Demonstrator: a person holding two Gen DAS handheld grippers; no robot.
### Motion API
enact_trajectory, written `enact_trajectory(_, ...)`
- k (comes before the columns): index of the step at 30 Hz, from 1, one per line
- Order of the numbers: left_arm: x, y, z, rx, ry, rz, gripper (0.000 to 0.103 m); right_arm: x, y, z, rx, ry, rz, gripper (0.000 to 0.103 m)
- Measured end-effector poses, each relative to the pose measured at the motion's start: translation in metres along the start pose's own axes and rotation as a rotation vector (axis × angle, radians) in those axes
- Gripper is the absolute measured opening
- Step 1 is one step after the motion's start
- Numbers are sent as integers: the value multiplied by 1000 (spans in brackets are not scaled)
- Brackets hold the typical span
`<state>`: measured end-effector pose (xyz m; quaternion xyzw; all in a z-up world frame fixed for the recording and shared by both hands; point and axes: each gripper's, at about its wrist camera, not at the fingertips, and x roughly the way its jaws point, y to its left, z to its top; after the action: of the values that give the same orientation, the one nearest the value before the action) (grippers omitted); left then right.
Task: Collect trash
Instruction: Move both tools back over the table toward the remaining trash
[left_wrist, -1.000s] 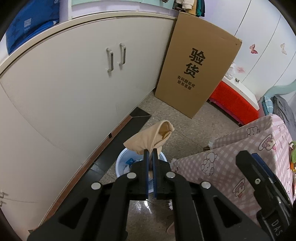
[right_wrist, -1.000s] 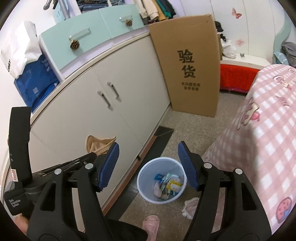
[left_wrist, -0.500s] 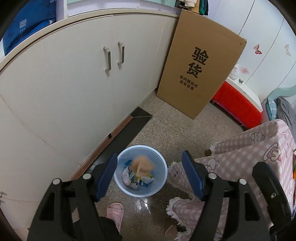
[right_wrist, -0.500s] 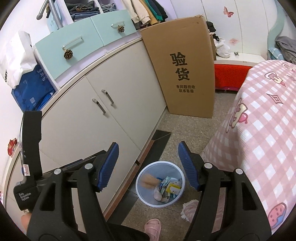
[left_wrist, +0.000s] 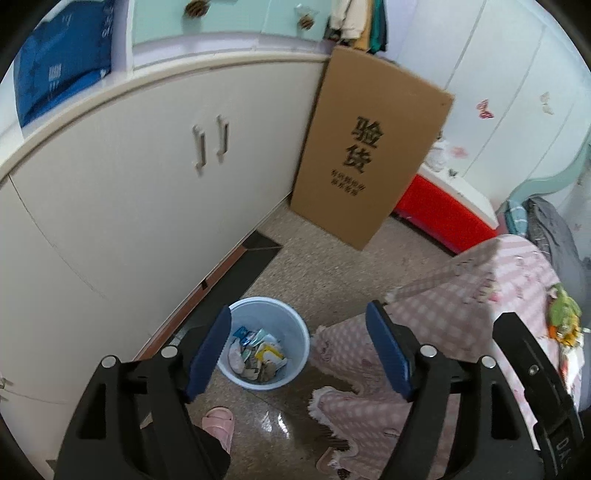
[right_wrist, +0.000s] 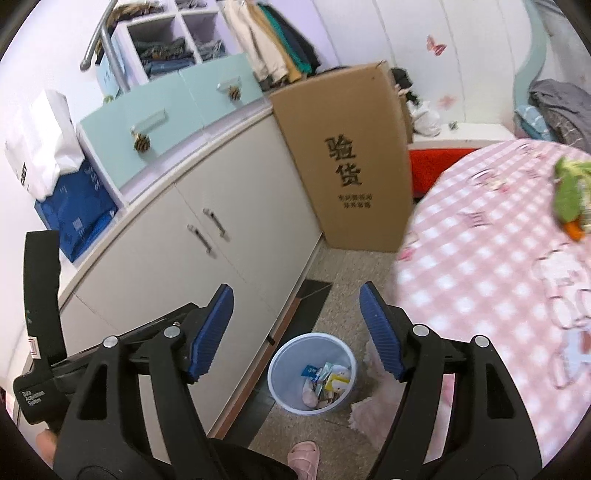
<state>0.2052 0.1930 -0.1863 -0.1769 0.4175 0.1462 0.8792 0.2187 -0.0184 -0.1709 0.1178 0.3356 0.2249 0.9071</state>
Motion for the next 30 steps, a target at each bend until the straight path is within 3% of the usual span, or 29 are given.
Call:
enact_trajectory(8, -47, -68, -19, 119, -54, -93, 77, -71, -52, 1, 65, -86, -93, 74)
enact_trajectory(18, -72, -180, -67, 318, -25, -226, 79, -169, -161, -16, 163, -139, -338, 74)
enact_trajectory(23, -74, -236, -96, 407, 14, -277, 79, -205, -223, -32, 232, -114, -467, 74)
enact_trajectory(30, -64, -307, -126, 499, 70, -328, 80, -217, -275, -44, 264, -58, -542, 74)
